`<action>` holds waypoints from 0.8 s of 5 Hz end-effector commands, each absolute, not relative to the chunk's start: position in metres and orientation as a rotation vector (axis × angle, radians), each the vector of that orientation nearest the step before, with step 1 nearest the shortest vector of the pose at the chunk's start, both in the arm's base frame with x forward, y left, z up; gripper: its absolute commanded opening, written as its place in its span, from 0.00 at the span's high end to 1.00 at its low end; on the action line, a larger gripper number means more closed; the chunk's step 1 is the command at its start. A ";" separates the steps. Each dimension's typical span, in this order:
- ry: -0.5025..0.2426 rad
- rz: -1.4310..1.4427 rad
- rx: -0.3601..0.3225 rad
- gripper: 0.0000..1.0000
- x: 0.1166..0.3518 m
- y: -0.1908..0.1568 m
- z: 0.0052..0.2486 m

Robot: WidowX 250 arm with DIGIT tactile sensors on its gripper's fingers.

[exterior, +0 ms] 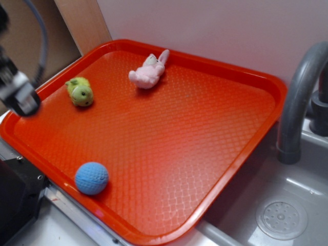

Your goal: Grab the blue ball.

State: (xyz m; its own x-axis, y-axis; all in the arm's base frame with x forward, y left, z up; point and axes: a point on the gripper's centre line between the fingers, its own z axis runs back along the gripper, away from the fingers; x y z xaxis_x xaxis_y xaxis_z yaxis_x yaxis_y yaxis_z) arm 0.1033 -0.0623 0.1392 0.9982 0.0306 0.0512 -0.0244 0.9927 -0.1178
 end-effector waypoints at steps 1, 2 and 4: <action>-0.055 -0.073 -0.149 0.00 0.111 -0.086 0.079; -0.025 -0.183 -0.212 0.00 0.115 -0.105 0.056; 0.010 -0.234 -0.237 1.00 0.114 -0.113 0.013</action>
